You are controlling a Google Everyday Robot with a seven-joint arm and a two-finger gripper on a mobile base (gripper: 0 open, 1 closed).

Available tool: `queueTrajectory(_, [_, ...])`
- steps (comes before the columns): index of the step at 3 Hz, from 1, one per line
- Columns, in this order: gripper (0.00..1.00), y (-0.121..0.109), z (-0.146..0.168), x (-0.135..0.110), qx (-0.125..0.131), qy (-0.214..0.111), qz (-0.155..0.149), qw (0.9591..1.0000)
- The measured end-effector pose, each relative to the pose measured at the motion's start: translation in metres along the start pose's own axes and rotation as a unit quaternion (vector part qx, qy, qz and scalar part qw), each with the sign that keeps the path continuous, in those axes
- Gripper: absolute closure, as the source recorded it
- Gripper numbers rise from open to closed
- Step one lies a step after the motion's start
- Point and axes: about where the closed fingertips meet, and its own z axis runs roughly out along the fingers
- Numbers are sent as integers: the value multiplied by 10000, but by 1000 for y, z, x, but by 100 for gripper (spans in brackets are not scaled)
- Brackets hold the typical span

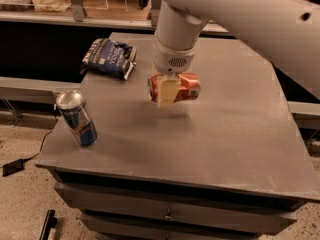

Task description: Place coke can upright

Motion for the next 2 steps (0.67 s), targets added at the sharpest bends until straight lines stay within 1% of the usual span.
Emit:
queueTrajectory(1, [100, 2, -31, 9, 122, -143, 136, 9997])
queueTrajectory(2, [100, 2, -33, 9, 135, -159, 141, 9997])
